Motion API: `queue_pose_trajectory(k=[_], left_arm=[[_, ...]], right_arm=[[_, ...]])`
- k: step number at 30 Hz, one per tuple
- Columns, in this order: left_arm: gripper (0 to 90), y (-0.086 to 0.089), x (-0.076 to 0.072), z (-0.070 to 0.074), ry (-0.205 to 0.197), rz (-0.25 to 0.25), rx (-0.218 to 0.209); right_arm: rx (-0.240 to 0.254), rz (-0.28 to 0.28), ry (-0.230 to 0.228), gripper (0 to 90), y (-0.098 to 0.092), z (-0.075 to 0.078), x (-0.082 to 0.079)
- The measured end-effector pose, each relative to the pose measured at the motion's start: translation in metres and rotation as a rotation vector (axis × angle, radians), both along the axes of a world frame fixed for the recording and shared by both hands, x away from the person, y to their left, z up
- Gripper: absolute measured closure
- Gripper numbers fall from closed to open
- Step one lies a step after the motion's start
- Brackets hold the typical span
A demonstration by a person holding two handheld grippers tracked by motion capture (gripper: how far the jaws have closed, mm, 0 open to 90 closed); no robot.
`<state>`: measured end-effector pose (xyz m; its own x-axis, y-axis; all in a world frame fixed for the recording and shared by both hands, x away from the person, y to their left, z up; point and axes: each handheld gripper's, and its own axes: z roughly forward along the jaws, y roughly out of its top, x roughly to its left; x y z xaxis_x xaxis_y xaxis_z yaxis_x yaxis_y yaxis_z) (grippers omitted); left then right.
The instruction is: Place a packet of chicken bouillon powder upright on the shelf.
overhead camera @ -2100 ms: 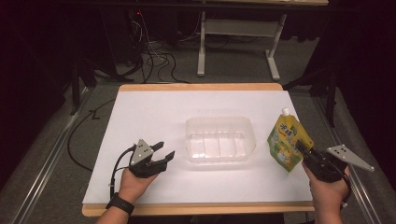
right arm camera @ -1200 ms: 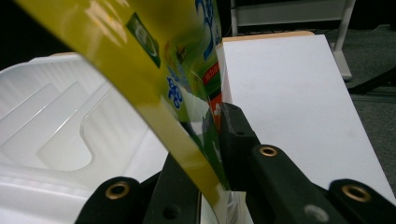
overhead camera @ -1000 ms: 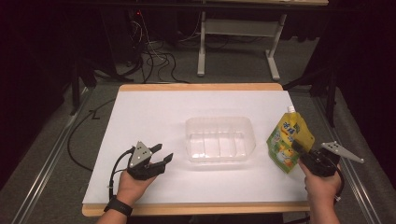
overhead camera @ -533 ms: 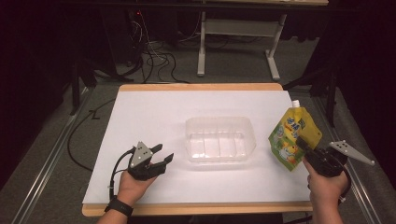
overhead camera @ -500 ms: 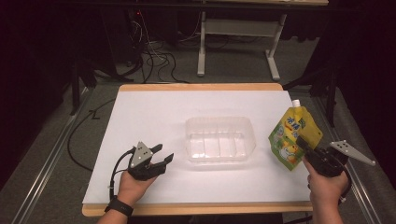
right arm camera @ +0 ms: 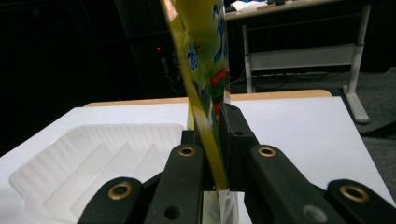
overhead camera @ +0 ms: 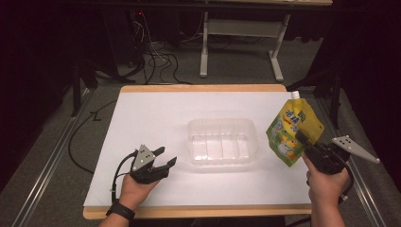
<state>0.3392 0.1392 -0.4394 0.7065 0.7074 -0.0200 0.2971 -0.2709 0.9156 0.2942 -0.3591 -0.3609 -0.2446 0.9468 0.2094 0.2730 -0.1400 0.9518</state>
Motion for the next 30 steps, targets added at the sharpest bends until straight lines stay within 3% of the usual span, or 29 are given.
queue_pose_trajectory(k=[12,17,25,30], left_arm=[[40.8,-0.006,-0.002,-0.001,0.0,-0.021,0.005],[40.8,-0.008,-0.001,-0.003,0.005,-0.023,0.01],[40.7,-0.009,-0.002,-0.002,-0.001,-0.032,0.014],[40.7,-0.007,-0.001,-0.001,-0.001,-0.028,0.007]], right_arm=[[0.022,0.032,-0.05,87.8,0.021,0.024,0.008],[0.037,0.049,-0.066,87.8,0.038,0.031,0.014],[0.012,0.071,-0.056,87.8,0.062,0.03,0.027],[-0.01,0.08,-0.028,88.2,0.078,0.021,0.039]])
